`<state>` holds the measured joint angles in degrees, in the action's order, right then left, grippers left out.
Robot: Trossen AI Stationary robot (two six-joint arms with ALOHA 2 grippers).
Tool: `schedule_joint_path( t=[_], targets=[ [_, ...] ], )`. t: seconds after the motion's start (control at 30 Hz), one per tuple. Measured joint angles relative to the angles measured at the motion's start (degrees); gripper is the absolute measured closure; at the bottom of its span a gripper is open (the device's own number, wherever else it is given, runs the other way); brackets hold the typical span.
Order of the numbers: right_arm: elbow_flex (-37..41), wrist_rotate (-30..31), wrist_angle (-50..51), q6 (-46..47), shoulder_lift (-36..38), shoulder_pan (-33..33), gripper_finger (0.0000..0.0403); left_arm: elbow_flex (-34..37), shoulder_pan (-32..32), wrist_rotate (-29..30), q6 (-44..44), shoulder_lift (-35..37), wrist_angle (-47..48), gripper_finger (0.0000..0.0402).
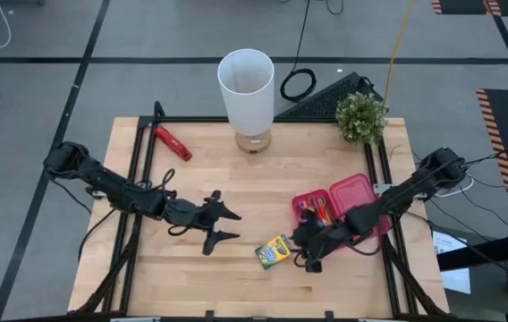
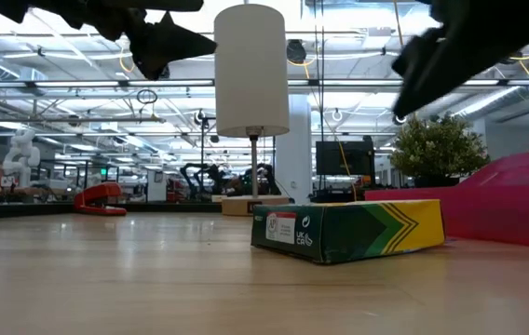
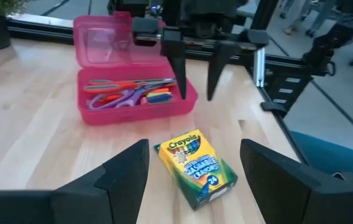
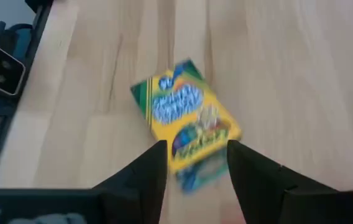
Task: Pack school essentials
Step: Put the crayon box into the pink supply box
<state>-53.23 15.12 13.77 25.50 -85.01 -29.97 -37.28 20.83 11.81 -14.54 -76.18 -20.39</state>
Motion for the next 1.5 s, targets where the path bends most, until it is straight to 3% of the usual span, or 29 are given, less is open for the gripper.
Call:
schedule_joint_path(
  t=[0.1, 0.43, 0.67, 1.03, 1.5],
  targets=[
    [0.0, -0.28, -4.75, -6.5, -1.76, 1.03, 0.022, 0.0, 0.5, 2.13, -0.69, 0.0, 1.32, 0.0147],
    [0.0, -1.97, -8.94, -13.14, -7.6, 4.52, 0.0093, 0.04, 2.21, 4.91, -6.92, -0.02, 8.7, 0.0147],
    [0.0, -10.73, -19.13, -17.76, -12.74, 7.13, 0.003, 0.04, 5.4, 5.66, -8.49, -0.02, 9.95, 0.0147],
    [-0.02, -12.73, -19.94, -18.67, -17.67, 8.67, 0.0018, 0.04, 7.11, 7.85, -7.82, -0.02, 11.75, 0.0147],
    [-0.02, -15.41, -19.46, -13.61, -17.86, 8.65, 0.0018, 0.04, 7.11, 7.86, -7.36, -0.01, 11.64, 0.0147]
  ],
)
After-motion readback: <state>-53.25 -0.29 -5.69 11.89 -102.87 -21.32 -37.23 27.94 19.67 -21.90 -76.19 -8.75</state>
